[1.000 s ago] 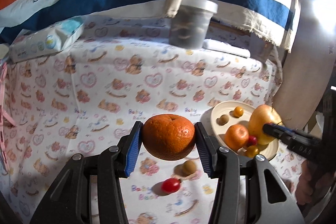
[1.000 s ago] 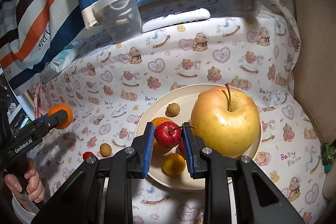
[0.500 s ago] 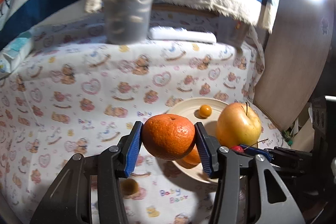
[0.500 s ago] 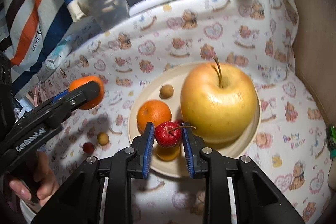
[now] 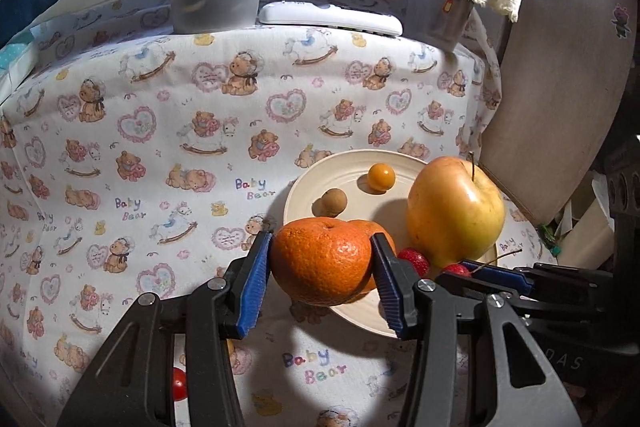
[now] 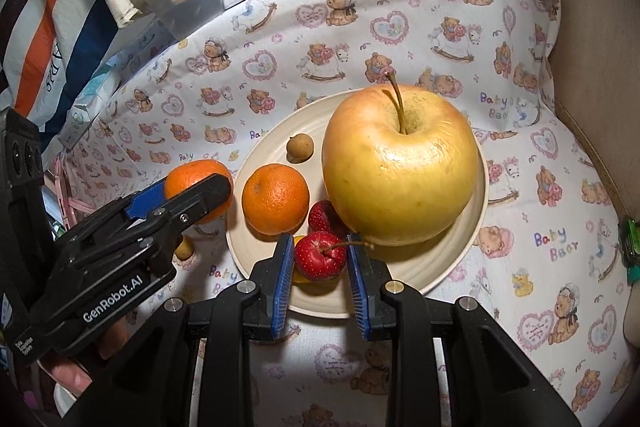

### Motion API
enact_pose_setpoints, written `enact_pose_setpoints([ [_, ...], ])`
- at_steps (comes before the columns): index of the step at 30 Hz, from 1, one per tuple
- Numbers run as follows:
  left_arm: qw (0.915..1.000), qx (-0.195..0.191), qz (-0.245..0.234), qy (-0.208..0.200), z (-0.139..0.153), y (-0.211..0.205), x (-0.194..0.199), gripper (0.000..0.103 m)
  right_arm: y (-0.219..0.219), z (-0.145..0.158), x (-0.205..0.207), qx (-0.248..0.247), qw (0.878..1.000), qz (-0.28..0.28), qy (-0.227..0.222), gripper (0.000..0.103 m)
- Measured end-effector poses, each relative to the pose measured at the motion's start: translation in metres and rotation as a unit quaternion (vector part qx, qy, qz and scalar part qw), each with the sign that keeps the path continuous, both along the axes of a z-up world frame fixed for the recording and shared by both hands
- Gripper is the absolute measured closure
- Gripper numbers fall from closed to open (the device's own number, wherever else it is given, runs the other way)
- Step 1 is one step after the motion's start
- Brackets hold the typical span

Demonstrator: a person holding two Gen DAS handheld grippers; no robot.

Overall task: Organize fruits
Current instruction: 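Carry the large orange to the plate with the left tool while the right tool carries the red apple there, then open both tools to release the fruits on the plate and withdraw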

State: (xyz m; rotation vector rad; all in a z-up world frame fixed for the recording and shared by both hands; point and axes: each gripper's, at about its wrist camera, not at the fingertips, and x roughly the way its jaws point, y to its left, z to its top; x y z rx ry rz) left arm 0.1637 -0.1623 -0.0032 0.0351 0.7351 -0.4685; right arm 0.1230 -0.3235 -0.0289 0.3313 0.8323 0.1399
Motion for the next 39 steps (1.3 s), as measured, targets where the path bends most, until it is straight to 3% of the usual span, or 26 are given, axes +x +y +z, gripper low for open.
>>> enact_pose_setpoints([
  [4,1.0000,-0.001,-0.003,-0.004,0.000,-0.001,-0.001,0.055,0.000,0.001,0.000,0.004,1.000,0.003,-0.002,0.069],
  [6,1.0000,0.000,-0.003,-0.004,-0.001,-0.001,-0.001,0.055,0.001,0.002,0.000,0.016,1.000,0.012,-0.005,0.050],
  [7,1.0000,-0.001,-0.003,-0.003,-0.001,-0.001,-0.001,0.055,0.001,0.003,-0.001,0.017,1.000,0.014,-0.008,0.049],
  [12,0.9999,-0.012,0.006,-0.004,-0.001,0.004,0.002,0.055,0.000,0.007,-0.005,0.027,0.999,0.012,-0.022,0.048],
  [22,0.9991,-0.039,-0.002,0.012,-0.003,0.009,0.007,0.055,-0.011,0.038,-0.033,-0.005,0.990,-0.048,-0.132,0.047],
  [26,0.9993,-0.034,-0.011,0.012,-0.005,0.004,0.005,0.055,-0.010,0.042,-0.035,-0.040,0.987,-0.074,-0.138,0.045],
  [34,0.9993,-0.030,-0.021,0.004,-0.004,-0.003,0.001,0.055,-0.015,0.038,-0.033,-0.041,0.987,-0.084,-0.133,0.045],
  [39,0.9985,-0.049,-0.024,0.008,0.003,-0.001,0.003,0.055,-0.030,0.036,-0.033,-0.024,0.985,-0.116,-0.129,0.045],
])
